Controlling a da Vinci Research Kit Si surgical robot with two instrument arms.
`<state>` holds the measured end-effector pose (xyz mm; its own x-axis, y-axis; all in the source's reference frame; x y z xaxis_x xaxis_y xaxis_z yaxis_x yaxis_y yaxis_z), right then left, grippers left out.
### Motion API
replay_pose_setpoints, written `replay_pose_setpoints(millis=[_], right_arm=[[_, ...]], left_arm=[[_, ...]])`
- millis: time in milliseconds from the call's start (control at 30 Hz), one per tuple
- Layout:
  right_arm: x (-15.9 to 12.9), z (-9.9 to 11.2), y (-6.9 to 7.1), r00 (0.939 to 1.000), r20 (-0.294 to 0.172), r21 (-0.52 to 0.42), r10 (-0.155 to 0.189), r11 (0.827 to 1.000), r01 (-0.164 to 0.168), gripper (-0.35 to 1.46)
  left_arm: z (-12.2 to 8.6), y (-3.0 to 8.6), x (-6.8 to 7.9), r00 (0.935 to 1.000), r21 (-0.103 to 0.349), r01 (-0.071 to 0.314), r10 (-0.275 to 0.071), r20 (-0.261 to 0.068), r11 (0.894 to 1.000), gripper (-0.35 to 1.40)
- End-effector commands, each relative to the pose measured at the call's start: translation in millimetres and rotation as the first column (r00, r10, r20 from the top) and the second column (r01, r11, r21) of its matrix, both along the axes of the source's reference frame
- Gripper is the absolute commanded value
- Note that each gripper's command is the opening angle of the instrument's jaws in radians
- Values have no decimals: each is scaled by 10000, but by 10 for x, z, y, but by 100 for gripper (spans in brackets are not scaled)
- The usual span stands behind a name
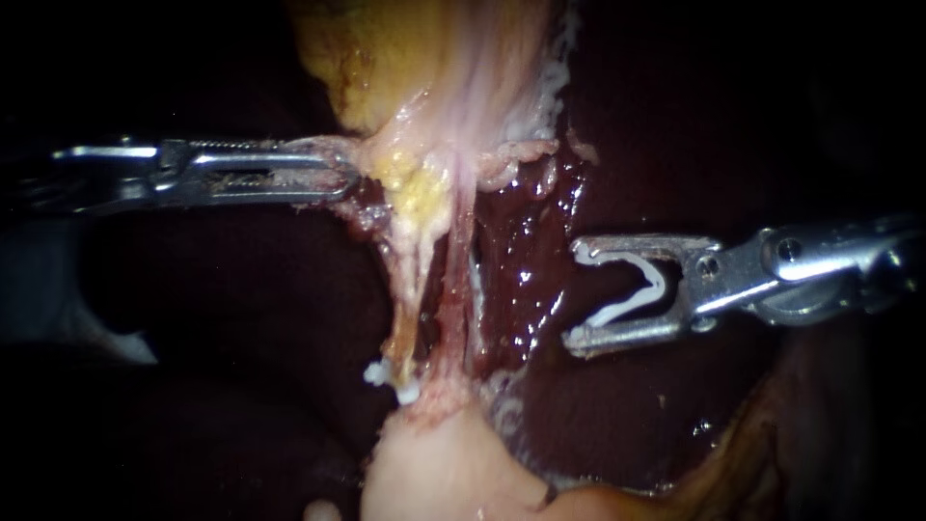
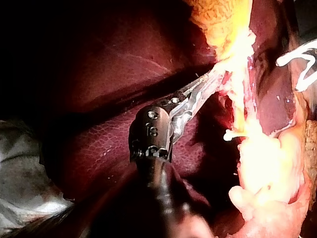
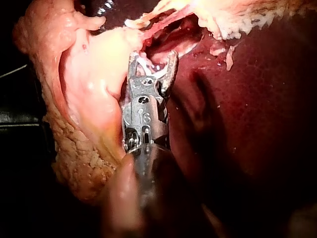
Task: Clipping second clip left tube
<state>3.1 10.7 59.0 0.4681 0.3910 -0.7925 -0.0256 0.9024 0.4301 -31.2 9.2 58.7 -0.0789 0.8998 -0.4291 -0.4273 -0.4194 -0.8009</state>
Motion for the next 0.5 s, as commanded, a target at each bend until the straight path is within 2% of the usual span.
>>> replay_pose_setpoints(millis=[33,200,333,500], right_arm=[[0,0,0,10000,-18,10,-25,10000,25,50],[0,0,0,10000,-36,20,-47,10000,47,50],[0,0,-1,10000,-56,31,-73,10000,73,50],[2,-1,-3,9998,-112,63,-140,9999,141,50]], left_arm=[[-2,1,2,10000,16,-13,13,39,10000,-35],[-26,10,16,10000,152,-18,17,41,9999,-35],[-59,24,33,9993,199,285,-290,237,9994,-35],[-79,22,49,9989,110,379,-382,264,9992,-35]])
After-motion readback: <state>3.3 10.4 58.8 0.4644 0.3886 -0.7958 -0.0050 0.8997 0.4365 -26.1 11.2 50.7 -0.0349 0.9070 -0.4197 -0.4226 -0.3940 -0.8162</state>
